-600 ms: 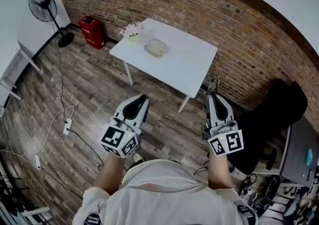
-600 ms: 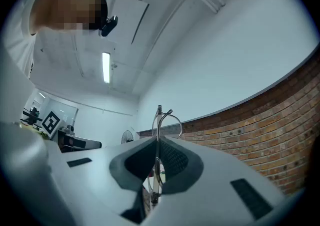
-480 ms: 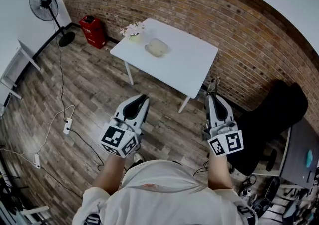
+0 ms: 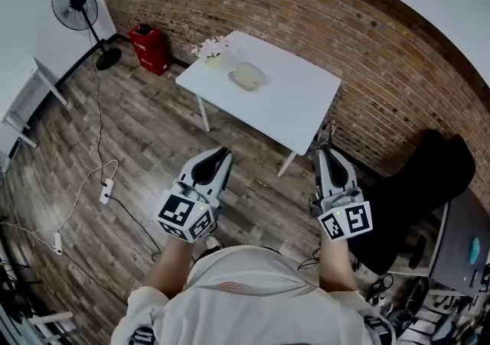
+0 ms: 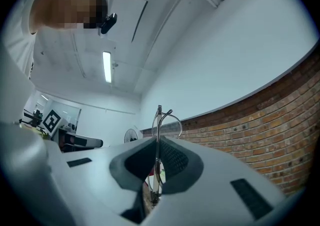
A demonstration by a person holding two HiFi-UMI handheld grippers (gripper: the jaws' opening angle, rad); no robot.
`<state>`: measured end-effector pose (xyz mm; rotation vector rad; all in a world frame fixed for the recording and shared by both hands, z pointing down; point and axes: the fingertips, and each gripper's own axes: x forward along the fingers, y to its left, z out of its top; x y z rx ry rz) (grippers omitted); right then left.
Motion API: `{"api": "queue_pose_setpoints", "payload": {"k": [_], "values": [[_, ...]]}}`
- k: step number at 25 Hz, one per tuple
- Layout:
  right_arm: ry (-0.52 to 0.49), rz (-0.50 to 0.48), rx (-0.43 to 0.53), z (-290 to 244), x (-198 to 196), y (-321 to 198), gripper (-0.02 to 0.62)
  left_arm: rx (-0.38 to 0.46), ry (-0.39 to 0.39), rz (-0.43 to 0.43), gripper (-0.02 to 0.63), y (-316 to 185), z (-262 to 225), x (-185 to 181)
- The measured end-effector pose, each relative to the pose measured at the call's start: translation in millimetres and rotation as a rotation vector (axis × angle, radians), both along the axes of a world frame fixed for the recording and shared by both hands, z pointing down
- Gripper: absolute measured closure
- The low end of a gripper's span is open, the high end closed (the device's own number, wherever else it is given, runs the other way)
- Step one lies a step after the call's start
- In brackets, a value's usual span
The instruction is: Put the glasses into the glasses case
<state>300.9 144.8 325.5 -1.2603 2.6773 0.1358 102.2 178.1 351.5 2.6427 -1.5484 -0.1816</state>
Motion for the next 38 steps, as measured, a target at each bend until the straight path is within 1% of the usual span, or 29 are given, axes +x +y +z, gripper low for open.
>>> {"api": "queue_pose_setpoints", "payload": {"k": [4, 10, 14, 17, 19, 21, 24, 28, 32, 36, 38], "values": [[0.005, -0.009, -0.002, 0.5, -13.4, -1.0, 0.532, -0.008, 0.012, -0.009, 0.561, 0.6, 4.1, -13.9], [-0.031, -0.014, -0.013, -0.8, -37.6, -8.9, 0.532, -0.019, 0.03, -0.025, 0.561, 1.3, 9.8, -46.8], [-0.018, -0.023, -0.017, 1.8, -71.0, -16.0, 0.532, -0.044, 0.032, -0.041, 0.561, 3.4, 19.3, -81.8], [-0.011, -0.04, -0.031, 12.3, -99.3, -17.5, 0.532, -0.044, 0.026, -0.06, 0.561, 8.0, 26.2, -111.4], [0.014, -0.052, -0.034, 19.8, -120.1, -17.5, 0.532, -0.043, 0.023, -0.074, 0.561, 8.6, 32.3, -132.7], [0.044, -0.063, -0.029, 23.3, -140.5, -18.6, 0.532, -0.06, 0.036, -0.082, 0.561, 4.9, 41.4, -152.2], [0.048, -0.065, -0.034, 23.6, -152.6, -21.6, 0.532, -0.085, 0.062, -0.071, 0.561, -1.6, 52.3, -162.2], [0.043, -0.058, -0.045, 24.8, -155.9, -41.8, 0.532, -0.079, 0.07, -0.062, 0.561, -24.1, 54.1, -164.3], [0.048, -0.071, -0.072, 34.8, -164.3, -77.9, 0.532, -0.101, 0.071, -0.071, 0.561, -54.6, 63.1, -170.3], [0.048, -0.081, -0.073, 33.6, -168.6, -120.7, 0.532, -0.11, 0.082, -0.093, 0.561, -97.4, 60.5, -180.4], [0.045, -0.08, -0.066, 28.8, -165.9, -146.6, 0.532, -0.099, 0.062, -0.087, 0.561, -124.7, 53.9, -177.1]]}}
